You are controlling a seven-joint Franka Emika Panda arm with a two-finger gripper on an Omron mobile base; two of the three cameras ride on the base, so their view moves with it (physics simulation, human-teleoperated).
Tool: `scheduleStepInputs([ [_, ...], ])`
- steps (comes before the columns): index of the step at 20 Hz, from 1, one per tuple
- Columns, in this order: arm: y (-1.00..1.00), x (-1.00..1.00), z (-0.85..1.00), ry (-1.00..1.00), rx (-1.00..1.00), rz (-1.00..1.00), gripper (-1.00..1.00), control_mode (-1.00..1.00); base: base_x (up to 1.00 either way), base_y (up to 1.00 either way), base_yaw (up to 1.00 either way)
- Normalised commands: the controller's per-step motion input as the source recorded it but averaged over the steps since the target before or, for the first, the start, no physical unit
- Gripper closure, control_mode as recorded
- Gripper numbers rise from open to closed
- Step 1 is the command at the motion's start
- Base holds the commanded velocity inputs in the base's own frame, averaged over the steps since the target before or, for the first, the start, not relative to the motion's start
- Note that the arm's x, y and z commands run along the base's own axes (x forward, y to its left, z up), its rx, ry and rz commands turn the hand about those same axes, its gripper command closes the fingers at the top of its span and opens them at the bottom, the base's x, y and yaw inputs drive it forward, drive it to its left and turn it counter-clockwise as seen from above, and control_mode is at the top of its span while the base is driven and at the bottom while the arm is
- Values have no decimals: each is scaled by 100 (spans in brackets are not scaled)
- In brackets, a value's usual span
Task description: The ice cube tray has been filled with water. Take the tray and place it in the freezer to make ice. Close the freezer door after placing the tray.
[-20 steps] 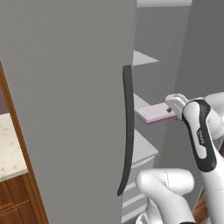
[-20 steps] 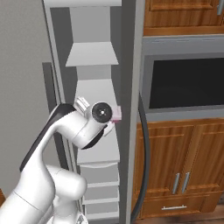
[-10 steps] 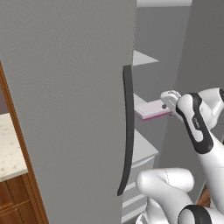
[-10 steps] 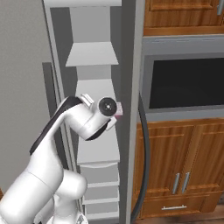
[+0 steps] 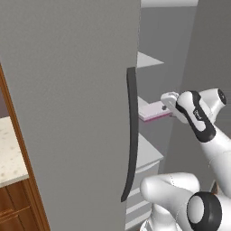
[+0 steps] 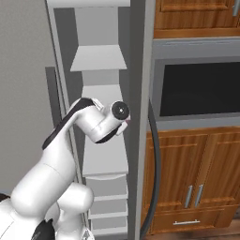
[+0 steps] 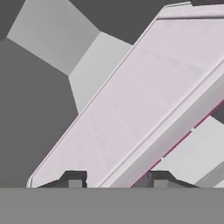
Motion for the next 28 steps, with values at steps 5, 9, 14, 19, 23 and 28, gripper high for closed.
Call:
scheduleStepInputs([
  [5,0,32,-4,0,0,3,100,-100,0,0,0],
  [9,2,30,-6,0,0,3,100,-100,0,0,0],
  [14,2,33,-8,0,0,2,100,-100,0,0,0],
  [19,1,35,-9,0,0,2,100,-100,0,0,0],
  [23,9,35,-13,0,-2,2,100,-100,0,0,0],
  [28,9,38,-9,0,-1,1,100,-100,0,0,0],
])
